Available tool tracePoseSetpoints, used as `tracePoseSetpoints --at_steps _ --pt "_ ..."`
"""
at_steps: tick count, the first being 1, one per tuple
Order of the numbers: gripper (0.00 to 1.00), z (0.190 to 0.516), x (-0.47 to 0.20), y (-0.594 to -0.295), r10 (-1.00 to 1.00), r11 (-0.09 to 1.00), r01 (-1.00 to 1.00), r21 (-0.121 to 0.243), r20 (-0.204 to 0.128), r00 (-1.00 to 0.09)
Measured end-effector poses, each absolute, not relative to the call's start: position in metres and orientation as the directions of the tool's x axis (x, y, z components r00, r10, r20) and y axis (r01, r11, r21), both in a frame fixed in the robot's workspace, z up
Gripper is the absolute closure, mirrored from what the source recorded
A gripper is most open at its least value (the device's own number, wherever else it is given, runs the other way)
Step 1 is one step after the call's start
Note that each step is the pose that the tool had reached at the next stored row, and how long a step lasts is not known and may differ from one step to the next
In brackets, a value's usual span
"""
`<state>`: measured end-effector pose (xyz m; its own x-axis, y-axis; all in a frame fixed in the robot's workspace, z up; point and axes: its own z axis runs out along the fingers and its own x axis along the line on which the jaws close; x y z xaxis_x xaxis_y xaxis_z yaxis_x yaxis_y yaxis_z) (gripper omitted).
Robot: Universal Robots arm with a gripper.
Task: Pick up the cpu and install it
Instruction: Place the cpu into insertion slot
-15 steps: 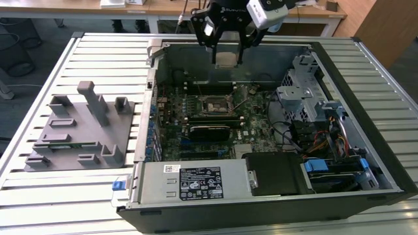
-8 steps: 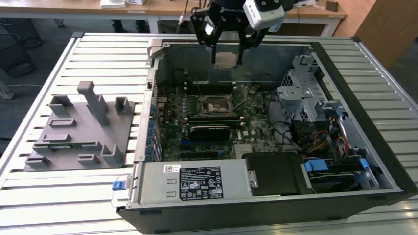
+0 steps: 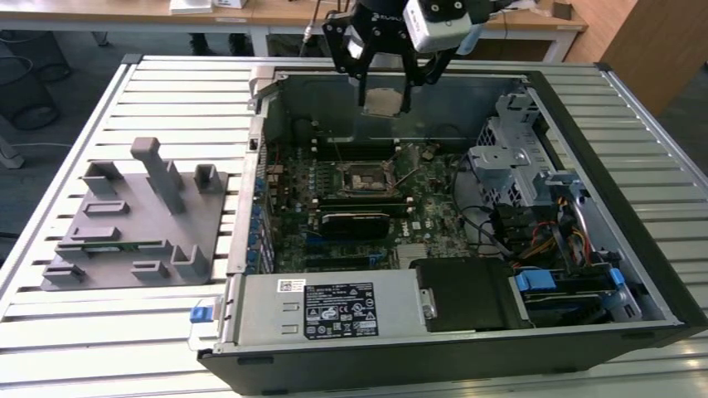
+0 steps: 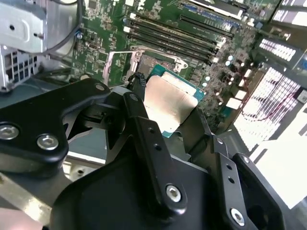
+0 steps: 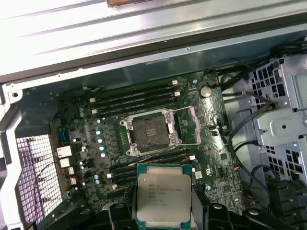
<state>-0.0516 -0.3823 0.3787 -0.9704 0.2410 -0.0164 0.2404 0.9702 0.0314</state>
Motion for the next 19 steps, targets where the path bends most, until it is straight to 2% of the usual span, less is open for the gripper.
tracePoseSetpoints --at_steps 19 --pt "0.46 0.3755 -0.0516 -0.3811 0.497 0.868 0.496 0.031 -0.016 -0.868"
